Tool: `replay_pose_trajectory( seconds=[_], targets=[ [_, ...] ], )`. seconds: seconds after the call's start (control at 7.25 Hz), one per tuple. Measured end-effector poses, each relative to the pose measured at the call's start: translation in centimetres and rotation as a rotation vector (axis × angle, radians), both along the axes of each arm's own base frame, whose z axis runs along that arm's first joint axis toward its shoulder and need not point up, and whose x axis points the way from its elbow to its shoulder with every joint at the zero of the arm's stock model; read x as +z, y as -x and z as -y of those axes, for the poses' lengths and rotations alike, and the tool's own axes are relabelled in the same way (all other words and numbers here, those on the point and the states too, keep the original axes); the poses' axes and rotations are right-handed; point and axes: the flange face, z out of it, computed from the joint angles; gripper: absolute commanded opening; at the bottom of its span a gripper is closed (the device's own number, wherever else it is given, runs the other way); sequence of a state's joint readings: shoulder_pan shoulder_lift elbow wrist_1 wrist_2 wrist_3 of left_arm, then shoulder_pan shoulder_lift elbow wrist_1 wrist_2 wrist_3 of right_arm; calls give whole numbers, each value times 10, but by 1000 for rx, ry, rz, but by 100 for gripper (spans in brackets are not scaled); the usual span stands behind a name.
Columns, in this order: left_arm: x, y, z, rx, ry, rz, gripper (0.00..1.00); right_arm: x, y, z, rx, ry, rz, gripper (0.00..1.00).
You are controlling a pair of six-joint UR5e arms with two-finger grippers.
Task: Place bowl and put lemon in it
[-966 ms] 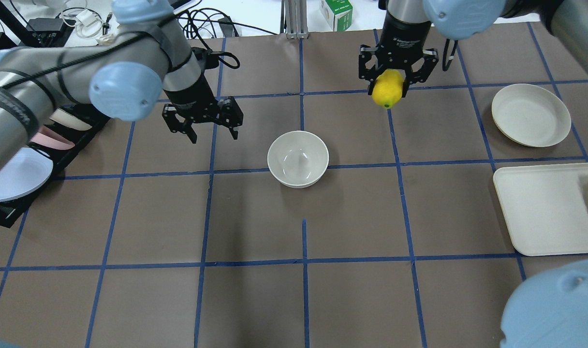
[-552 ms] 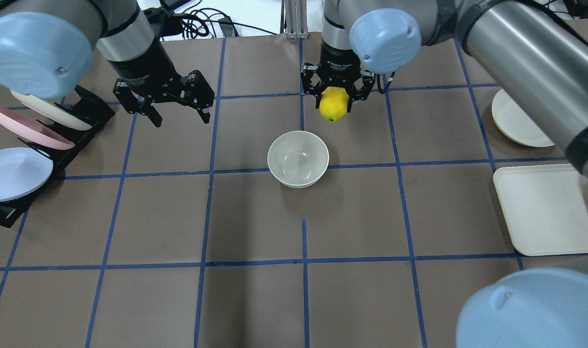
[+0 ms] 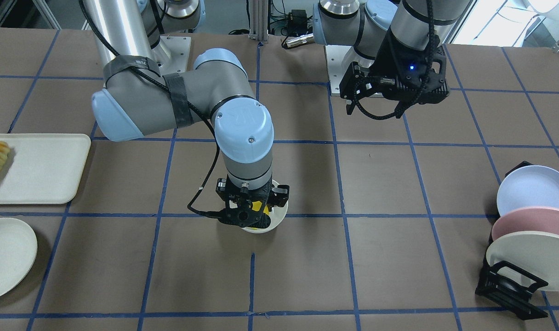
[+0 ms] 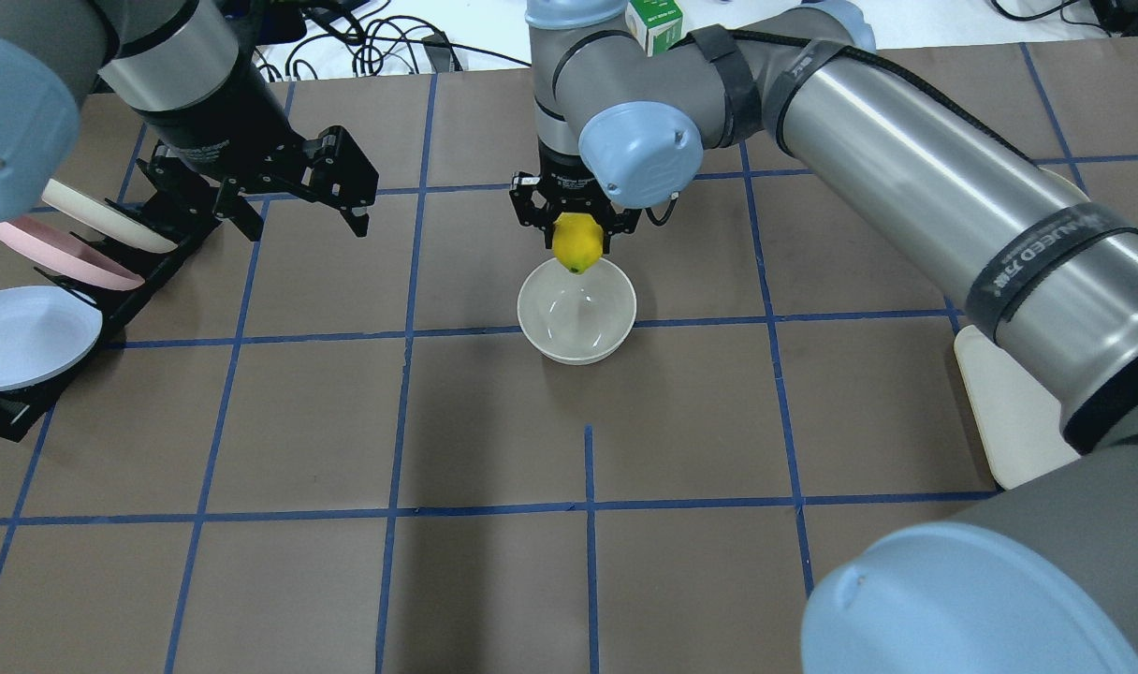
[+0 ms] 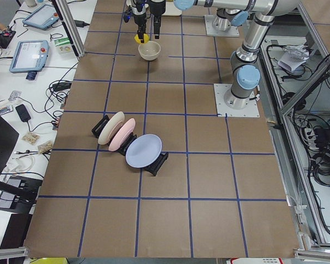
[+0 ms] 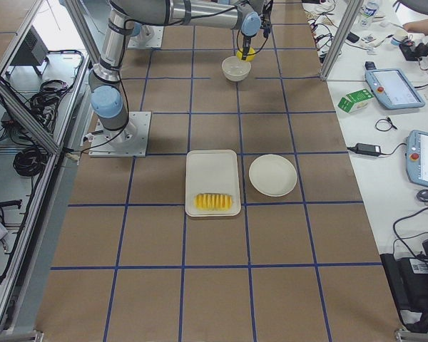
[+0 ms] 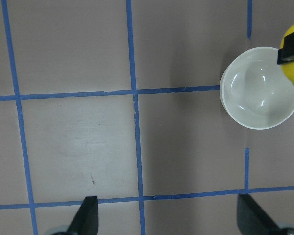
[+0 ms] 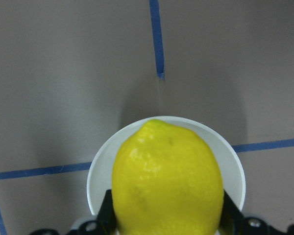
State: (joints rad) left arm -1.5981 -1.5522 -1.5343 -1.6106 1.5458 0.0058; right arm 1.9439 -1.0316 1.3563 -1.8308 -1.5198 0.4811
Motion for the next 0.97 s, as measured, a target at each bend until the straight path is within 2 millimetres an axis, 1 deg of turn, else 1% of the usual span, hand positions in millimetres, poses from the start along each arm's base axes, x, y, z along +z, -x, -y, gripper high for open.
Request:
replay_pose_trajectory(
  seconds=[0.28,0.55,0.83,0.97],
  targets=[
    [3,0,2,31,11,5,100,-22,-2,-11,17,-18,-6,0],
    [2,-1,4,62,12,5,100,-33,-5,-13,32,-7,-1,0],
    [2,-2,0,65,14,5,100,-53,-2,-23,41,-35,-13,0],
    [2,-2,-1,62,14,4,100,-61,-1,-27,43,-39,-14,11]
  ],
)
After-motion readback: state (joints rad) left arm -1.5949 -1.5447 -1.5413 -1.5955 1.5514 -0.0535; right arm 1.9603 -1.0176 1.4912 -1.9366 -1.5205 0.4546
